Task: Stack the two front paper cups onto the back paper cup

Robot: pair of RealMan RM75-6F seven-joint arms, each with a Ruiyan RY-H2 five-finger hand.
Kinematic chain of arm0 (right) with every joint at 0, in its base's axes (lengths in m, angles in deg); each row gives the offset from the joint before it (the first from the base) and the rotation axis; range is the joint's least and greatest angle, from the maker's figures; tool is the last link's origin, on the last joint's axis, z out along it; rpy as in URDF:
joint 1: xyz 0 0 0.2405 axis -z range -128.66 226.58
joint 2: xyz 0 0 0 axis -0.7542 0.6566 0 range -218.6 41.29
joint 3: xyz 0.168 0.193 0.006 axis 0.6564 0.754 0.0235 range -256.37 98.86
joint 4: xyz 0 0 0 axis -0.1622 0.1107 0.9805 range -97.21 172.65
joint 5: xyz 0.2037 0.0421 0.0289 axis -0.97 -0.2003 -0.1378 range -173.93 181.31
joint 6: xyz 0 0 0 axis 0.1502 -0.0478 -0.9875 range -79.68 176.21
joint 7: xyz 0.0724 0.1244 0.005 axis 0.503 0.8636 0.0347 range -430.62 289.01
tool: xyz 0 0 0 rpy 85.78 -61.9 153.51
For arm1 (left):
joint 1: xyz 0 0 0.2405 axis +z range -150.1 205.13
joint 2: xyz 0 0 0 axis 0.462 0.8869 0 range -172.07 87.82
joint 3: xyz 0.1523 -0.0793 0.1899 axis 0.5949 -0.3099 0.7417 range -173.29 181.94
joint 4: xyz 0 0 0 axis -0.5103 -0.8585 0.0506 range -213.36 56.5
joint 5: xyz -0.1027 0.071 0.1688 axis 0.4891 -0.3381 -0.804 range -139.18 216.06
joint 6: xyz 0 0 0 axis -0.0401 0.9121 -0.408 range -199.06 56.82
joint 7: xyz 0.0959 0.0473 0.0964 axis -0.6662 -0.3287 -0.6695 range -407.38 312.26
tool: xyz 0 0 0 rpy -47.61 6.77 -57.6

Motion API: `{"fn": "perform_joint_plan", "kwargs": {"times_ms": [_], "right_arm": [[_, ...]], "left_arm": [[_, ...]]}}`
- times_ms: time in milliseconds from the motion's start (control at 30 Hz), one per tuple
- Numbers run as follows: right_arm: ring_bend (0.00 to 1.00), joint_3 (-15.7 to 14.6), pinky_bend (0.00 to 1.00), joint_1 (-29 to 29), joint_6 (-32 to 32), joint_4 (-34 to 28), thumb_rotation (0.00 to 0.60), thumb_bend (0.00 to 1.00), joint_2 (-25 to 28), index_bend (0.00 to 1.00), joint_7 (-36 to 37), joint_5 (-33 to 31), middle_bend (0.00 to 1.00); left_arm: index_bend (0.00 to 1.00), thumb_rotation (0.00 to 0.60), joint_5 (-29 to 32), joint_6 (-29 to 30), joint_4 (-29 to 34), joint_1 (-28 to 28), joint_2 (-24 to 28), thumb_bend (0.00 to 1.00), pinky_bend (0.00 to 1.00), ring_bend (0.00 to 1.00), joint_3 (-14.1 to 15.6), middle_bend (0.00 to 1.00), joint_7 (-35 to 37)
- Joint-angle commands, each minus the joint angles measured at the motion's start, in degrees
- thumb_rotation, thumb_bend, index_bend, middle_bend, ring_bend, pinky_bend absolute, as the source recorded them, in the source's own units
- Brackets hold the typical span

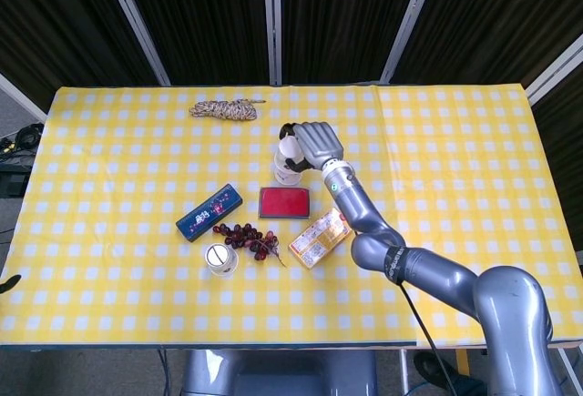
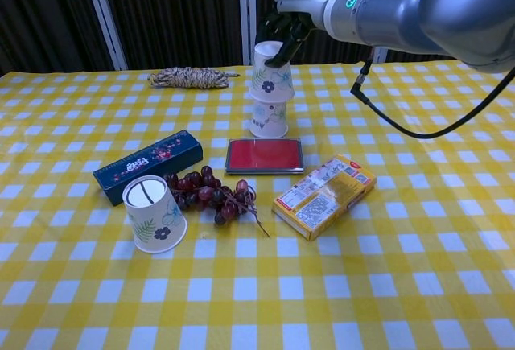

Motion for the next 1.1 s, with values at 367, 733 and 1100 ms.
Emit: {"fn": "perform_joint_plan", "kwargs": {"times_ms": [367, 733, 1100], "right_arm": [[0.00, -1.05, 0.00, 0.56, 2.50, -3.42, 0.600, 0.00, 3.78, 0.00, 2.38, 0.72, 0.00], [0.00, -10.01, 0.00, 15.57, -15.30, -22.09, 0.600, 0.00, 21.16, 0.00, 4.58, 23.35, 0.00], [0.00, -20.86, 0.00, 31.92, -34.40, -26.08, 0.600, 0.00, 31.13, 0.00, 16.39, 42.77, 0.00]], "left_arm": [[0.00, 0.600, 0.58, -0.66, -0.42, -0.26, -0.18, 0.00, 0.00, 0.00, 0.07, 0.00, -0.08], [0.00, 0.600, -3.70, -0.46, -2.03, -1.11, -1.89, 0.00, 0.00, 0.00, 0.98, 0.00, 0.65], [0.00, 0.600, -14.79, -0.39, -7.99, -6.10, -6.39, 0.00, 0.08, 0.01, 0.53, 0.00, 6.30]]}}
